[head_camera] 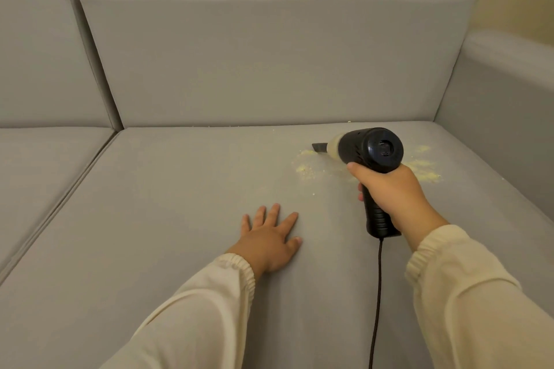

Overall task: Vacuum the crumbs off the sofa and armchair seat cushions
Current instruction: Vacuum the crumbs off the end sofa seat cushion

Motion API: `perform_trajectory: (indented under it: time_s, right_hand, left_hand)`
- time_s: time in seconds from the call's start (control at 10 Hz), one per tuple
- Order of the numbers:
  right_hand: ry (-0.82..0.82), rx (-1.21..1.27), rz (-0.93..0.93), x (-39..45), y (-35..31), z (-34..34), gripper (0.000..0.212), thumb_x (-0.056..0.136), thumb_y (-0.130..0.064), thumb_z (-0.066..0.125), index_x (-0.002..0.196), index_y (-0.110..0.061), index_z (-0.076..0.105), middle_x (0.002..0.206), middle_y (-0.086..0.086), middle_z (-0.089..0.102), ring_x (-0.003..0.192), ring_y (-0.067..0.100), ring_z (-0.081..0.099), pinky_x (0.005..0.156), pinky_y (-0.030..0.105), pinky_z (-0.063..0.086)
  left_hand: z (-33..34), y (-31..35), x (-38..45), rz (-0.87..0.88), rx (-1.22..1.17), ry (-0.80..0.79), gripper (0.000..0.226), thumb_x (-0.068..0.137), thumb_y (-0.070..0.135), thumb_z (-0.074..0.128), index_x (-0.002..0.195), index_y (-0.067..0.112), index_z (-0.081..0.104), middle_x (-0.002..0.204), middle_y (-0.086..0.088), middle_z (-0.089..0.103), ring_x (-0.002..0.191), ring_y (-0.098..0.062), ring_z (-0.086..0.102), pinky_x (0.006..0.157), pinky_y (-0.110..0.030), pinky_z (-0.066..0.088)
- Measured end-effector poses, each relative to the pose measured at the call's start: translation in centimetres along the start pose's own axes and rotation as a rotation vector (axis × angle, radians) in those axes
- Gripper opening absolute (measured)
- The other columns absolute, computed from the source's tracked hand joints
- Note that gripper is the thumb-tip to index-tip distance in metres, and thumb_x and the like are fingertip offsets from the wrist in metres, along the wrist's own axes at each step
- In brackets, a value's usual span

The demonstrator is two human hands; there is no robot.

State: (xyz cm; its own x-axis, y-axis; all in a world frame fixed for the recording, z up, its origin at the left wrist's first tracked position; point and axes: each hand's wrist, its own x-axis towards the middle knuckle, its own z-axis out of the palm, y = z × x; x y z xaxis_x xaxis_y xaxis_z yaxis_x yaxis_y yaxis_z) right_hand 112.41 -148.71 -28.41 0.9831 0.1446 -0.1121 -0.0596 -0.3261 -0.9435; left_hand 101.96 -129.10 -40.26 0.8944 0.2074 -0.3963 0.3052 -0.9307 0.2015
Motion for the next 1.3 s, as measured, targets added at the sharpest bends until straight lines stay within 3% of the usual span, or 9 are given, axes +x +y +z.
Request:
perform_trajectory:
  time_s: [0.2,0.4,0.6,0.9,1.3]
  right_hand:
    - [0.095,0.069,0.003,-0.7,-0.2,-2.1,0.018,0.089,-0.032,0.082,0.091,-0.021,0.068,0.082,0.010,0.073,0.068,0.022,0.071,0.072,0.036,0.060]
    - [0.043,0.121,0.081,-0.4,0.8,-2.0,0.023,0.090,-0.032,0.082,0.100,-0.016,0.069,0.084,0.012,0.073,0.070,0.024,0.071,0.065,0.033,0.058]
    - [-0.011,0.115,0.058,-0.2,0.7,-0.4,0.018,0.091,-0.030,0.082,0.096,-0.019,0.068,0.082,0.012,0.072,0.069,0.024,0.070,0.072,0.037,0.062]
    - [-0.040,0.096,0.052,-0.3,0.8,-0.5,0.019,0.090,-0.030,0.083,0.099,-0.019,0.071,0.081,0.013,0.073,0.066,0.025,0.070,0.064,0.032,0.058]
    - [-0.125,0.039,0.056,0.3,1.2,-0.4,0.026,0.089,-0.034,0.083,0.106,-0.017,0.071,0.086,0.016,0.077,0.071,0.026,0.074,0.076,0.042,0.065]
  left_hand:
    - [0.1,0.5,0.1,0.033,0.005,0.010,0.066,0.104,0.065,0.024,0.163,0.049,-0.001,0.173,0.003,-0.017,0.159,-0.026,-0.018,0.124,-0.059,-0.012]
    - [0.2,0.3,0.1,0.038,0.002,0.013,0.065,0.104,0.065,0.024,0.163,0.049,-0.001,0.173,0.003,-0.015,0.159,-0.026,-0.016,0.124,-0.059,-0.010]
    - [0.1,0.6,0.0,0.033,0.003,0.002,0.066,0.105,0.064,0.024,0.163,0.049,-0.002,0.173,0.003,-0.016,0.159,-0.027,-0.017,0.124,-0.059,-0.011]
    - [0.1,0.7,0.1,0.023,0.009,0.003,0.066,0.105,0.064,0.025,0.163,0.049,-0.002,0.173,0.003,-0.017,0.159,-0.027,-0.017,0.124,-0.060,-0.010]
    - [-0.1,0.7,-0.1,0.024,-0.009,-0.011,0.066,0.105,0.065,0.024,0.163,0.048,-0.001,0.173,0.003,-0.017,0.159,-0.027,-0.018,0.124,-0.059,-0.011]
